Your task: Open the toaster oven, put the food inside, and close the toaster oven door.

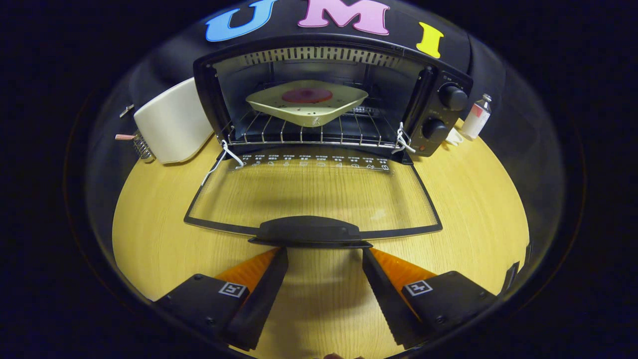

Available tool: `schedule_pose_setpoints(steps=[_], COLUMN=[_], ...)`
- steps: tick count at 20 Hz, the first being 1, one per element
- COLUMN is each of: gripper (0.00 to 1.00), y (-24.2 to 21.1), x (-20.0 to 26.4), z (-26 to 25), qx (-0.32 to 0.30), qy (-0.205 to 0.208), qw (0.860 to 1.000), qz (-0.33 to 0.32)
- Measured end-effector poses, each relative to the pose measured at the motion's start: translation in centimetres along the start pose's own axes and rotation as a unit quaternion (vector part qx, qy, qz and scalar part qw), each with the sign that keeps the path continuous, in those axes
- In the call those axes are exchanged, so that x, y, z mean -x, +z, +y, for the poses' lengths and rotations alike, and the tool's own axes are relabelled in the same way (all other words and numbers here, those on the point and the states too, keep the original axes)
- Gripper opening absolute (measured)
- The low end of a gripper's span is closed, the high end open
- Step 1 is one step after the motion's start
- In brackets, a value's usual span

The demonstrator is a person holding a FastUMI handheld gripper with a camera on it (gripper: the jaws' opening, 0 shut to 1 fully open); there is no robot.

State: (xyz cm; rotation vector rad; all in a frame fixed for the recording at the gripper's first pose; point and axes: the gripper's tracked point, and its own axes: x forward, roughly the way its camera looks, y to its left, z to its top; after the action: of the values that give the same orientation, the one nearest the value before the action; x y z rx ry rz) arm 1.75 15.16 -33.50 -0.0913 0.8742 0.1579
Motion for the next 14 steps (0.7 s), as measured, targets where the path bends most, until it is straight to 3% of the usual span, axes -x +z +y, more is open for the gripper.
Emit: schedule_pose_setpoints(steps=[7, 14], gripper=[0.98, 0.99], y=[5.1, 14.1], x=[4.6, 6.5], z=[-0.3, -1.0], qx=[-0.012, -0.002], qy=[0.032, 0.049], qw=[0.996, 0.985], qz=[-0.077, -0.163])
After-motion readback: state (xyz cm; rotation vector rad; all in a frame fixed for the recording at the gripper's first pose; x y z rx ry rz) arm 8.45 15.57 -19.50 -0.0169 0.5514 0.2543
